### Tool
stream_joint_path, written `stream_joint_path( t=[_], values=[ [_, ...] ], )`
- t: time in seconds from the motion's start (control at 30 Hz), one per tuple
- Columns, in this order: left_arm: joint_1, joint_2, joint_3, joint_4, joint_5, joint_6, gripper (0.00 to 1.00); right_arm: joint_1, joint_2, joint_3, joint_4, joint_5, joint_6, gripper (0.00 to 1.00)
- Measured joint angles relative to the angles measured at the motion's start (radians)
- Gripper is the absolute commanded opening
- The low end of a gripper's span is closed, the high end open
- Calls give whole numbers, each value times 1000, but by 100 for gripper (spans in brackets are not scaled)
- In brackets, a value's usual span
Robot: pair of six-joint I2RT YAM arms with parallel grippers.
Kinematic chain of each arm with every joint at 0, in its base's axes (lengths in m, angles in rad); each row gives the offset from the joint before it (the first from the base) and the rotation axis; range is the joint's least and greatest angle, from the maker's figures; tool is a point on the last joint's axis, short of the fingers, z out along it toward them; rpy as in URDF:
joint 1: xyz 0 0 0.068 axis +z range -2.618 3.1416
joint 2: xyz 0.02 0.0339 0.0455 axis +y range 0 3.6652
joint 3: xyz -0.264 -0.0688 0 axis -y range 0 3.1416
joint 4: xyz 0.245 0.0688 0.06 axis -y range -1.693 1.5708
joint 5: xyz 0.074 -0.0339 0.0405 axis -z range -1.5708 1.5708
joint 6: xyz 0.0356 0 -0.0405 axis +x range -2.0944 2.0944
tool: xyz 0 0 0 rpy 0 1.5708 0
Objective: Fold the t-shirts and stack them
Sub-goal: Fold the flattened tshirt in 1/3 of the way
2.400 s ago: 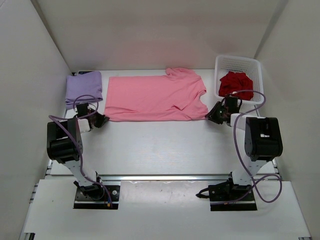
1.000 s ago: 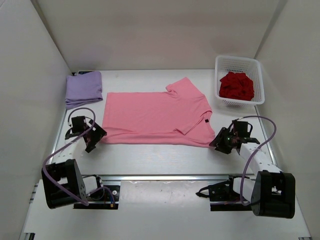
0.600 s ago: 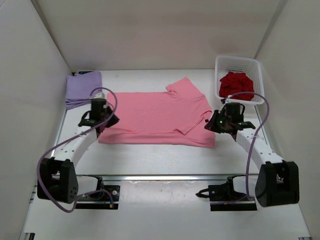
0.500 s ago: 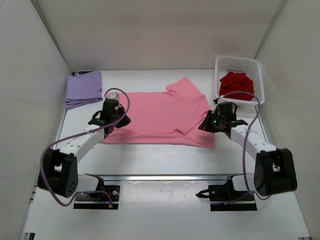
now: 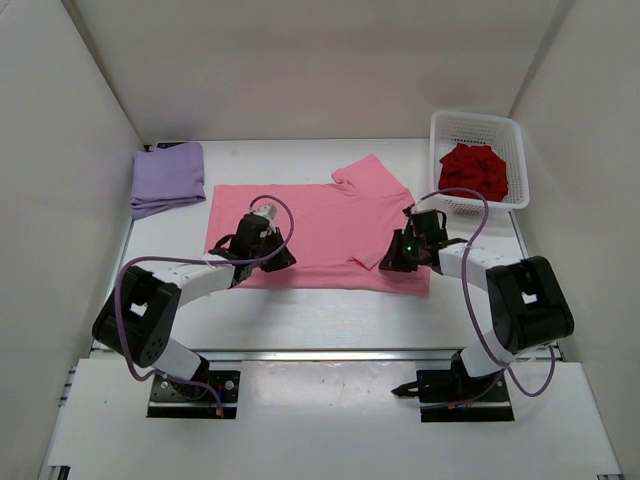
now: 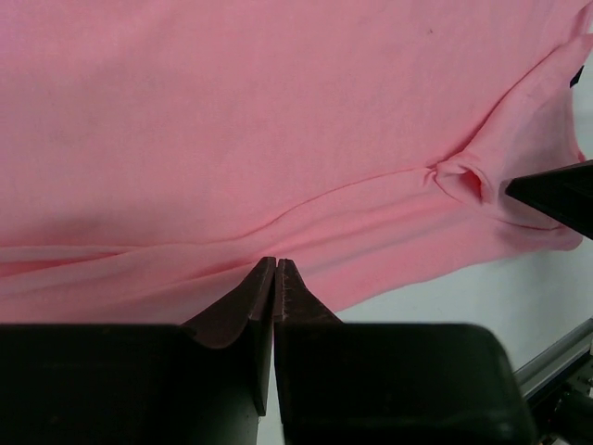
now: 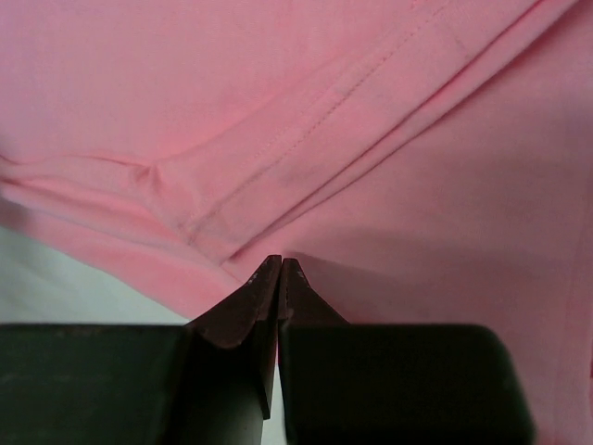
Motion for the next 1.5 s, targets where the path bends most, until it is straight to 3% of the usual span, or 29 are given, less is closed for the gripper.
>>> stream_joint_path(
  t=[0.6, 0.87, 0.93, 1.1, 1.33, 1.5],
  values=[
    [17, 2, -65, 67, 34, -37, 16, 5, 211, 177, 40, -9, 48, 0],
    [18, -3, -65, 61, 32, -37, 16, 21, 380, 578, 37, -52, 55, 0],
    [22, -17, -70, 54, 28, -34, 16, 38, 321, 537, 45, -37, 44, 0],
    [28, -48, -79, 19, -5, -4, 15, 82, 109, 242, 55, -27, 36, 0],
    [30, -80, -95, -54, -35, 38, 15, 183, 91, 140, -39, 3, -26, 0],
    [139, -127, -182, -55, -13, 26, 14, 200, 88, 57, -32, -3, -28, 0]
  ],
)
